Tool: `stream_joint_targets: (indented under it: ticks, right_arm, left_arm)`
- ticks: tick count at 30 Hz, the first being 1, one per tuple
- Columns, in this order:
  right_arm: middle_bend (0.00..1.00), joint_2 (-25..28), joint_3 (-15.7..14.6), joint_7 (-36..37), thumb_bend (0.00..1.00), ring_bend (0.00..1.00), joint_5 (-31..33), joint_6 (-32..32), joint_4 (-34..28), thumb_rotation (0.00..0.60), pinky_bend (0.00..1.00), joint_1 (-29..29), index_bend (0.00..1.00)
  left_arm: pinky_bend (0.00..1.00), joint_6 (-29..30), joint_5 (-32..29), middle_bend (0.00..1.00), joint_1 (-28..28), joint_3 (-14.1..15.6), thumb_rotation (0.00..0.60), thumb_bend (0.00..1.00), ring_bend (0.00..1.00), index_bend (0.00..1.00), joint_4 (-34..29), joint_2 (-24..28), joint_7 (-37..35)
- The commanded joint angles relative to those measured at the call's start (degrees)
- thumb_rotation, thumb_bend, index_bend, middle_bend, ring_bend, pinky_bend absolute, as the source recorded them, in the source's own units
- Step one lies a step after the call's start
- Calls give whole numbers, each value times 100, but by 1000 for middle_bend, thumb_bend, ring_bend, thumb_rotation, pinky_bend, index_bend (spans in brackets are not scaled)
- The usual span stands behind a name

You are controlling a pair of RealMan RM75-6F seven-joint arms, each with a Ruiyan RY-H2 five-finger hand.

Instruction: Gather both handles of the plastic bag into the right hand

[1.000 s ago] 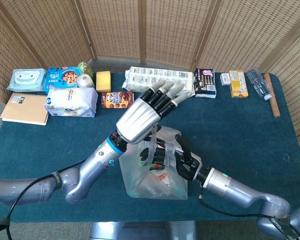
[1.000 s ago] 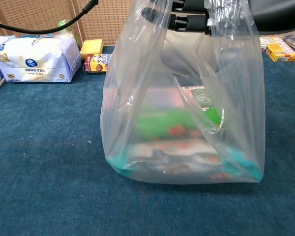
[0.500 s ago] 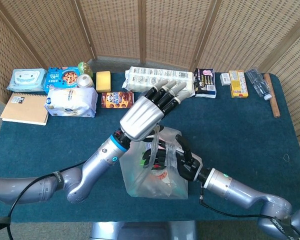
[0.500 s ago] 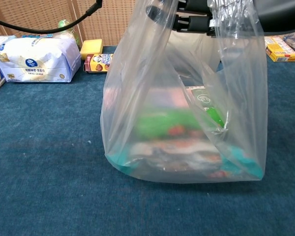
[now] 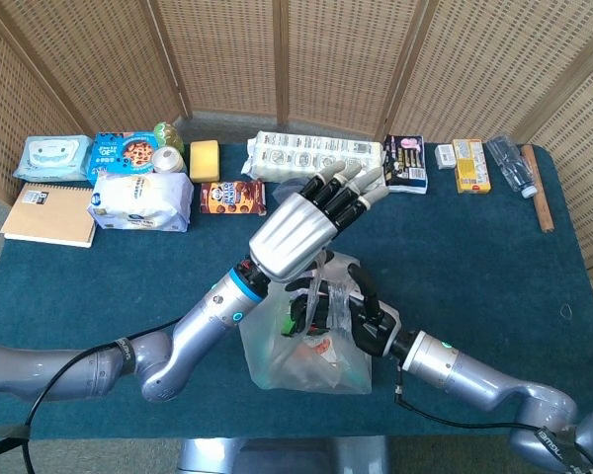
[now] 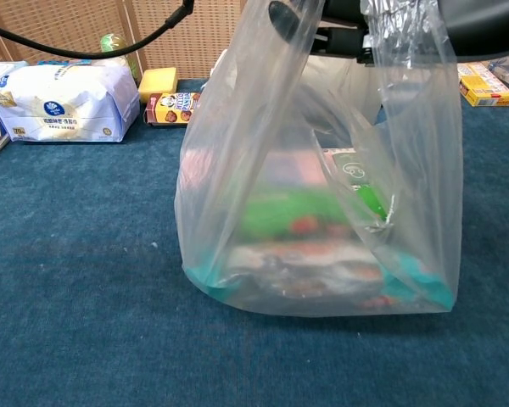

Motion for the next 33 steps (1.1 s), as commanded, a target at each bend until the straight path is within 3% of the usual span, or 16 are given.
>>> stream_joint_targets:
  ticks: [1,13,33]
  right_arm:
    - [520,-6,4,1,148,544,5,-19,6,114,404,7,342]
    - [593,-35,5,221,211,637,-50,-63,62,114,483,50,387]
    - [665,13,-149,698,238,752,-235,4,294,115,587,121,413]
  left_arm:
    - [83,15,-8,19,0,2,600,0,0,0,-7,8,0]
    - [83,24,-9,18,60,86,600,0,0,0,-68,122,-86]
    - [83,-632,-447,18,162,174,600,0,0,0,-569,861,-573]
